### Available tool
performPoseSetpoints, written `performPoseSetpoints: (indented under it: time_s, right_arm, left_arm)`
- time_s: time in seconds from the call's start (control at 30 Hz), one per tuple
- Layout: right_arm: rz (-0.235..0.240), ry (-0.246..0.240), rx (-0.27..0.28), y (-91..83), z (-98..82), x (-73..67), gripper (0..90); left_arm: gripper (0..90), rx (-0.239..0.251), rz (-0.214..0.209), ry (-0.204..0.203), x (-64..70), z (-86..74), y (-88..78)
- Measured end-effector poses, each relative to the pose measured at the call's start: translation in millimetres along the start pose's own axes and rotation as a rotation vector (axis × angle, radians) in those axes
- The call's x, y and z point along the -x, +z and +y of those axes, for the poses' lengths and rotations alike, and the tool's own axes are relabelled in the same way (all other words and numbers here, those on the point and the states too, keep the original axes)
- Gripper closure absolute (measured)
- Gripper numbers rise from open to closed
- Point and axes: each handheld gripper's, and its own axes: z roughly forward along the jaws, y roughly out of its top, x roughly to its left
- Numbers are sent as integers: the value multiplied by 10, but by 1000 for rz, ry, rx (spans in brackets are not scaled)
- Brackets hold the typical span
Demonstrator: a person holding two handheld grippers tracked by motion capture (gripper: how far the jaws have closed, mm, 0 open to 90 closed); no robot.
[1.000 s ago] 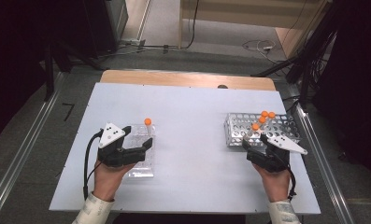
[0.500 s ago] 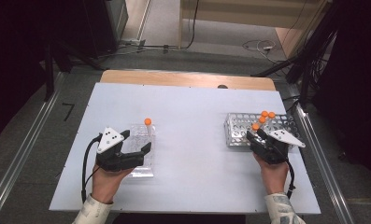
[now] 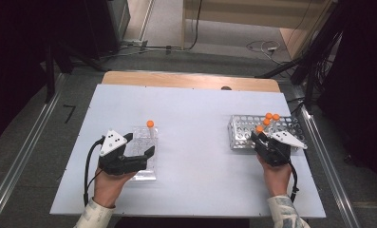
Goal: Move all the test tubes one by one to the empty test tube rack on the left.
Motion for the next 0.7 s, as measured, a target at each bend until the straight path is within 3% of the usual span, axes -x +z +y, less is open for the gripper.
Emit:
performPoseSetpoints:
  time_s: [0.7]
  right_arm:
    - [-23, -27, 69, -146, 133, -33, 721]
  left_arm:
    - [95, 9, -25, -6, 29, 20, -20]
